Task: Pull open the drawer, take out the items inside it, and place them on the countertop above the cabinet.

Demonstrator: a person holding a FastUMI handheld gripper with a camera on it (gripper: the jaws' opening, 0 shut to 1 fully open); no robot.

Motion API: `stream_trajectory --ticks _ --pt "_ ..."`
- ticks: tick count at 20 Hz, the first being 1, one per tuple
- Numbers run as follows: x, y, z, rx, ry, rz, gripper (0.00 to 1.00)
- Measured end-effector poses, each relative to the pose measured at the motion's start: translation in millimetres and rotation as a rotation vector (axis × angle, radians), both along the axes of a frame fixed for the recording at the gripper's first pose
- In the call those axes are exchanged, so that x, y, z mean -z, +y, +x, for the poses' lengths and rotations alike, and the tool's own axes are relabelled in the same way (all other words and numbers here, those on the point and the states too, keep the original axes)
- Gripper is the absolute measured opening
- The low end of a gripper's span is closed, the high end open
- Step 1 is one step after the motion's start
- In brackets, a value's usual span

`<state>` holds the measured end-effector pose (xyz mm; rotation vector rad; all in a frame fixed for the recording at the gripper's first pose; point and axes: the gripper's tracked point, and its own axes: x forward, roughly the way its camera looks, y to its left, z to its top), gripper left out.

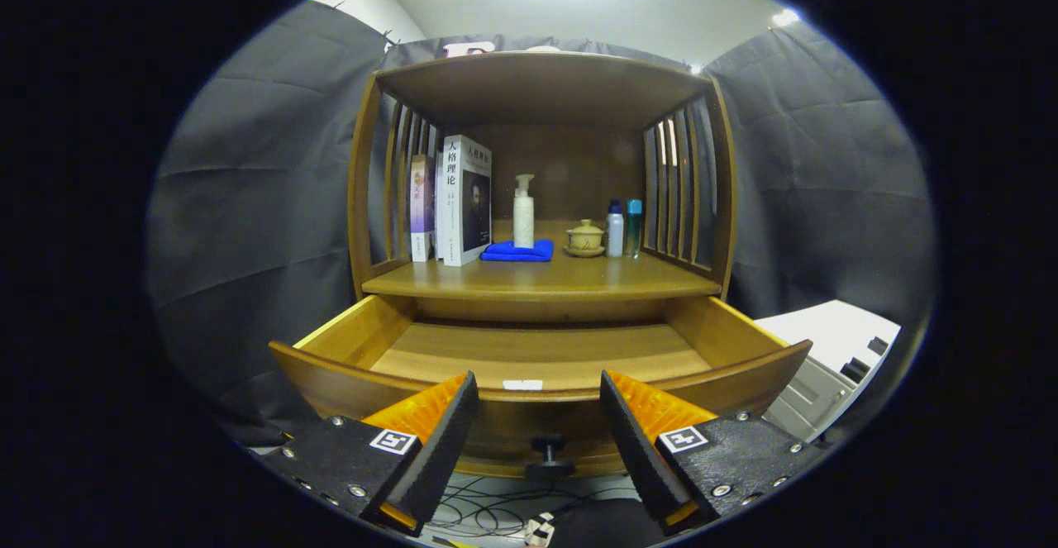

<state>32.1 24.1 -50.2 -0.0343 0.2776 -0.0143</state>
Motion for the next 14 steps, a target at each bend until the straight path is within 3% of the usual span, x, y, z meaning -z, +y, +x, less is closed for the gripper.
stream_trajectory --ticks 7,14 --pt "-19 -1 40 0.069 0.023 0.040 0.91" --pt "-24 -7 88 0.097 0.088 -0.015 0.91"
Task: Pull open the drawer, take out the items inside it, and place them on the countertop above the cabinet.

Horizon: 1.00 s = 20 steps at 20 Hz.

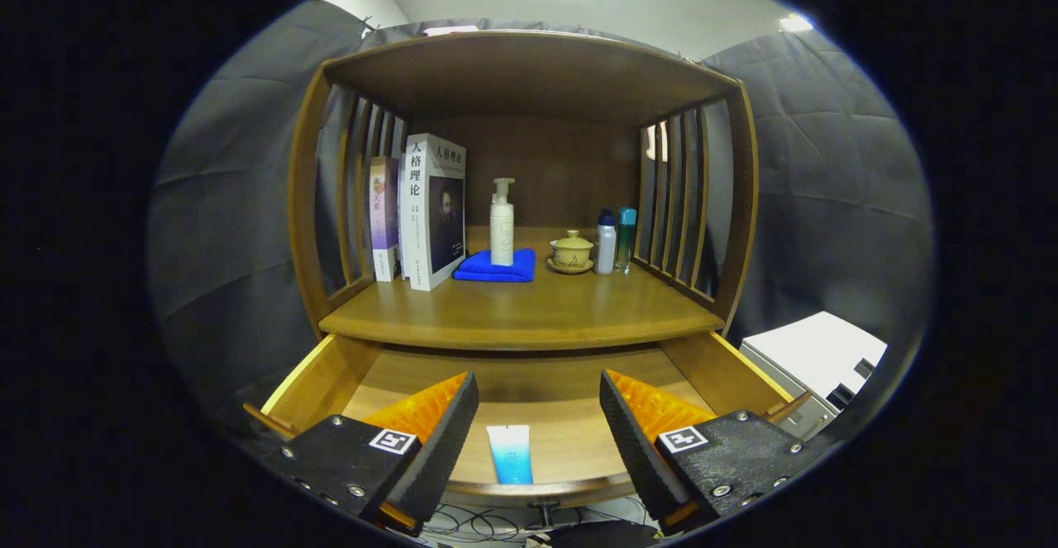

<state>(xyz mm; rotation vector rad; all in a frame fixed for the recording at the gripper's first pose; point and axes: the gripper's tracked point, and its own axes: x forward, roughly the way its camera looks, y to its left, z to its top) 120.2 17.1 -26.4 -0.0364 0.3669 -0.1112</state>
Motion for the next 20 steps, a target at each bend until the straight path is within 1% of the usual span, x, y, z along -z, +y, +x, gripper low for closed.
stream_trajectory --ticks 3,7,11,14,17,20 --pt "12 -11 14 0.057 0.090 0.002 0.91" --pt "37 -14 33 0.083 0.208 -0.008 0.91" --pt "75 -7 36 0.077 0.372 -0.033 0.92" --pt "102 8 39 0.050 0.476 -0.015 0.92" --pt "123 12 33 0.061 0.579 0.009 0.92" --pt "140 9 19 0.091 0.685 0.009 0.93"
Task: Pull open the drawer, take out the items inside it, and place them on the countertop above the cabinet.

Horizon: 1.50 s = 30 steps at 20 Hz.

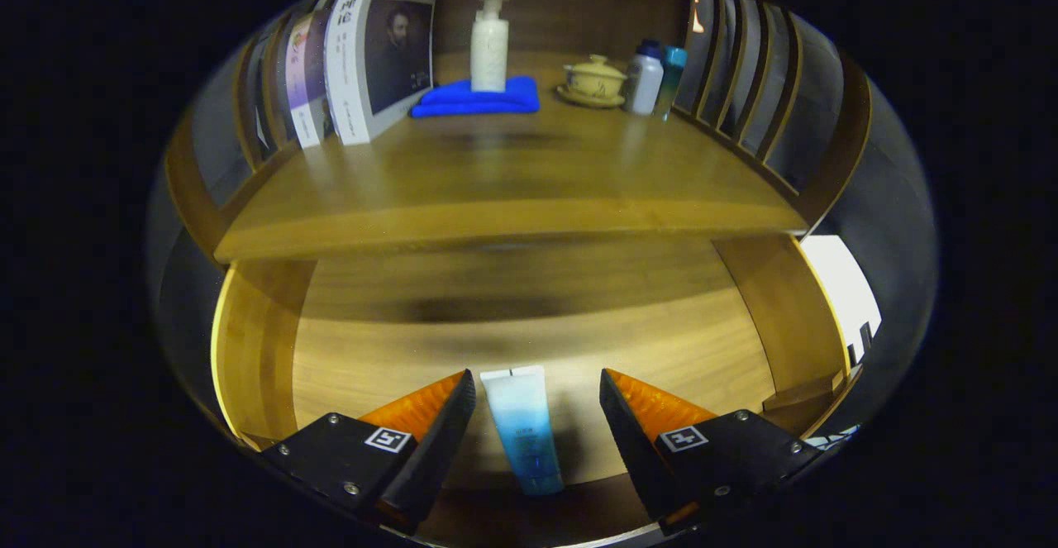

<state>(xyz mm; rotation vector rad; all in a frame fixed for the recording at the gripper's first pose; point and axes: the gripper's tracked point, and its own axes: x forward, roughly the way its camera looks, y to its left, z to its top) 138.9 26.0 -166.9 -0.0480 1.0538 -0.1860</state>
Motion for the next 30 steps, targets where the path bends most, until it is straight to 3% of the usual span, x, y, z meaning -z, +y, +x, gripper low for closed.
stream_trajectory --ticks 11,18,21,23,24,30 --pt "37 11 -23 0.069 0.211 0.073 0.92" --pt "50 17 -29 0.100 0.299 0.134 0.77" --pt "48 16 -26 0.104 0.265 0.125 0.76" --pt "43 16 -27 0.109 0.236 0.115 0.56" --pt "46 16 -28 0.104 0.216 0.110 0.52" --pt "30 15 -16 0.078 0.053 0.066 0.47"
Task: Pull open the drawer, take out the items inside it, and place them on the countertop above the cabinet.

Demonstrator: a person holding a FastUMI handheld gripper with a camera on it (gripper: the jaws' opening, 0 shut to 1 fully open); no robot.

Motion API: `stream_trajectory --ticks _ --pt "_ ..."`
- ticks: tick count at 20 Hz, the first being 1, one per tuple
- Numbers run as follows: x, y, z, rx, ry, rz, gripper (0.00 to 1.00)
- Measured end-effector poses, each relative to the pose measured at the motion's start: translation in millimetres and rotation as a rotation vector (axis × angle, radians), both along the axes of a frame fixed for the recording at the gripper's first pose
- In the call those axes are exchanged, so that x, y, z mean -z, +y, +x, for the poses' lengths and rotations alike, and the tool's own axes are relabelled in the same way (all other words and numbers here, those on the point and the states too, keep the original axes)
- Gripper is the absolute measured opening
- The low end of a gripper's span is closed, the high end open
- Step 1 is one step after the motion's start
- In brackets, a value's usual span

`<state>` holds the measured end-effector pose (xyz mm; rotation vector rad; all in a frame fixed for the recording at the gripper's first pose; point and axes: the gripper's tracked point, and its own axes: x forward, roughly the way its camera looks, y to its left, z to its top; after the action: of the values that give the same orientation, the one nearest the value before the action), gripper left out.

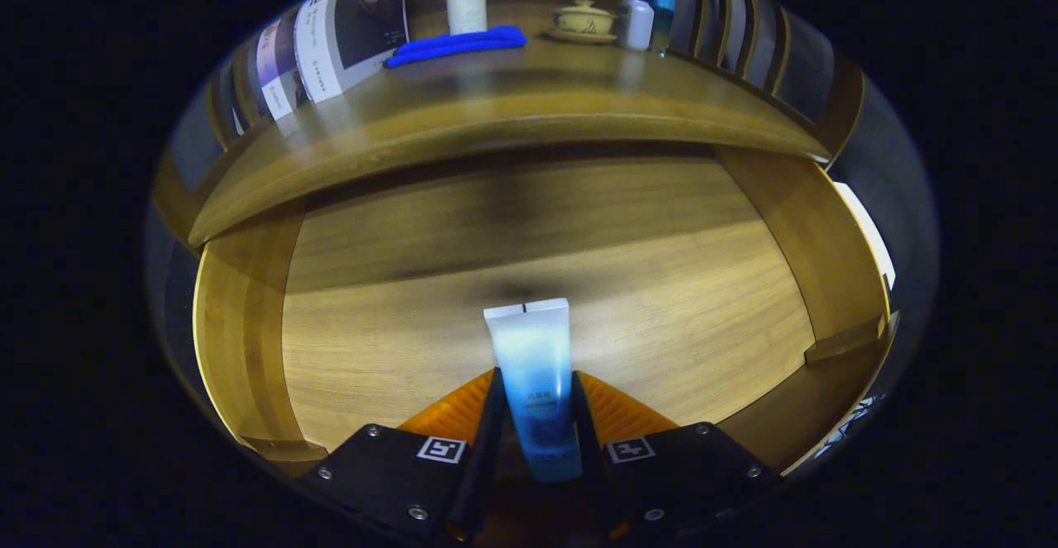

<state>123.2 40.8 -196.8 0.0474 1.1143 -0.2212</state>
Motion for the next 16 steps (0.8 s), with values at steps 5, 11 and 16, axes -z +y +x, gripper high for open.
stream_trajectory --ticks 5,11,16 --pt "-24 6 11 -0.027 -0.136 -0.014 0.47" --pt "-57 8 17 -0.041 -0.285 -0.031 0.47" --pt "-92 4 24 -0.048 -0.376 -0.056 0.47"
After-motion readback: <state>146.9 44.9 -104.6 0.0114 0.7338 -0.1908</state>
